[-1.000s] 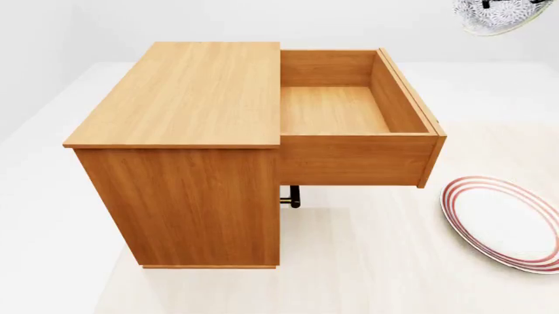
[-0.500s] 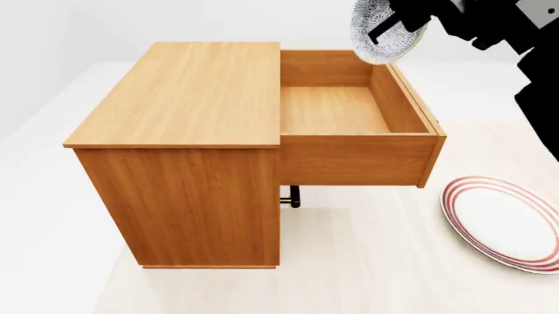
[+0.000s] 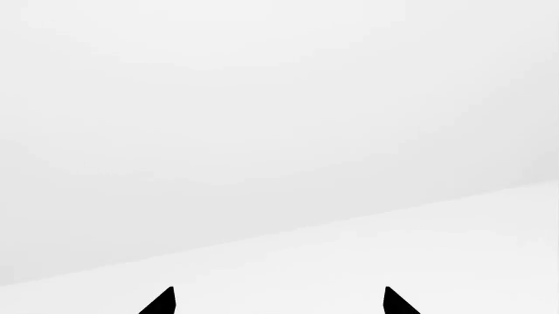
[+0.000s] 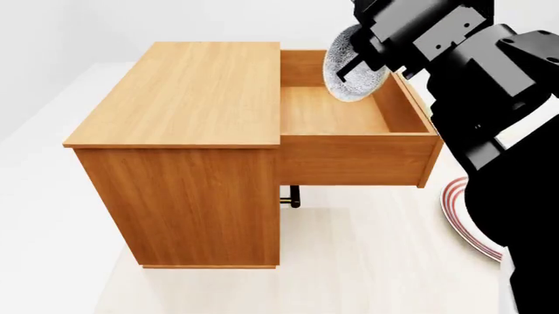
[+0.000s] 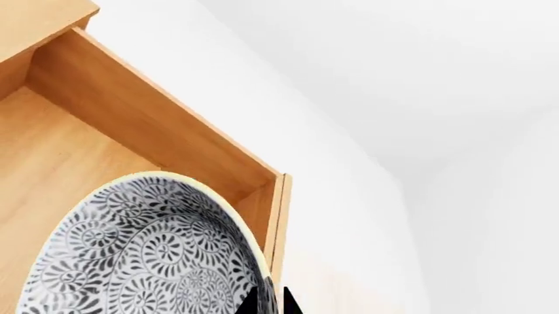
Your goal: Open the top drawer of the cabinet and put the bowl in it.
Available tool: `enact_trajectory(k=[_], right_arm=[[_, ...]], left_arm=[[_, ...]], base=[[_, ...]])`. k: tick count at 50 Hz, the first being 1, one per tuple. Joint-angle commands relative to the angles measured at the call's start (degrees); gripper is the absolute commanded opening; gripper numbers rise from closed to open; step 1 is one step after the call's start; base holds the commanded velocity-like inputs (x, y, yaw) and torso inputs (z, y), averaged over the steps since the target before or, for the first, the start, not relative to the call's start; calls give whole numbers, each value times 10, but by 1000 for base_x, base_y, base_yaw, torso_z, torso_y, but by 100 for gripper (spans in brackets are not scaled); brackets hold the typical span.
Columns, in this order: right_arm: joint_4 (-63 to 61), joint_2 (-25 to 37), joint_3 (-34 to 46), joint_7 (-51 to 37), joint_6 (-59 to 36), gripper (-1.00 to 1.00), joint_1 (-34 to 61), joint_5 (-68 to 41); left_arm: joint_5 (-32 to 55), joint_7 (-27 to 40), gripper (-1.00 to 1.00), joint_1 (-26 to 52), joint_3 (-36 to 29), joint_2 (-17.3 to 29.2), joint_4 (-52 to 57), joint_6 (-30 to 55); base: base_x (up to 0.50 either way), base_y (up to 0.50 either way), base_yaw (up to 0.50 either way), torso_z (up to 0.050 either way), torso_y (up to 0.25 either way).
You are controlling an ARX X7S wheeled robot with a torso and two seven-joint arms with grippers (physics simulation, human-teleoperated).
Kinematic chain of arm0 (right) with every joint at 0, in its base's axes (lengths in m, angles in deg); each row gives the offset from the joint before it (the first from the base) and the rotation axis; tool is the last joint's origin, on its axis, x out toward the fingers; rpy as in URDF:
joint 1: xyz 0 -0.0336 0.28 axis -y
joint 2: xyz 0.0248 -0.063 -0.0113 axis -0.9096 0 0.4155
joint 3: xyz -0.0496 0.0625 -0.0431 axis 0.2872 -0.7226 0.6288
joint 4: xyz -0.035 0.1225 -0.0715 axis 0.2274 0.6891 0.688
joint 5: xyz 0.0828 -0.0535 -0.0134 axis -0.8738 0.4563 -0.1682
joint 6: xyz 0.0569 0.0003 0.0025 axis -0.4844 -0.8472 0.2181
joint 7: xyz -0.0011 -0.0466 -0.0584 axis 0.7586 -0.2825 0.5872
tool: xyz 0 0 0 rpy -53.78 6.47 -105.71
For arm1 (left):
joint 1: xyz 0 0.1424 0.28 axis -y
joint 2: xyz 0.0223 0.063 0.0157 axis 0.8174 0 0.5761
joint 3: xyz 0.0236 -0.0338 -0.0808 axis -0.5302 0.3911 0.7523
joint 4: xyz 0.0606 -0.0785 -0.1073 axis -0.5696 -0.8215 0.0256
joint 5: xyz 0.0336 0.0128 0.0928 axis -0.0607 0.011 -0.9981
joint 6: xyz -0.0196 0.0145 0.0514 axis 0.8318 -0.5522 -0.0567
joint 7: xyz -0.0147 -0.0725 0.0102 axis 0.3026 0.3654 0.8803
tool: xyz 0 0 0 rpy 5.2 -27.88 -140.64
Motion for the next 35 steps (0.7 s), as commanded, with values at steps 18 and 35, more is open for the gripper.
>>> enact_trajectory(k=[18, 35], right_arm=[[-5, -14, 17, -23, -33, -100, -17, -59], [30, -14, 6, -34, 14, -100, -26, -140]], left_arm=[[0, -6, 100, -4, -1, 0, 0, -6], [0, -4, 100, -8, -3, -1, 0, -11]], base=[[0, 0, 0, 0, 1], [0, 0, 0, 0, 0]])
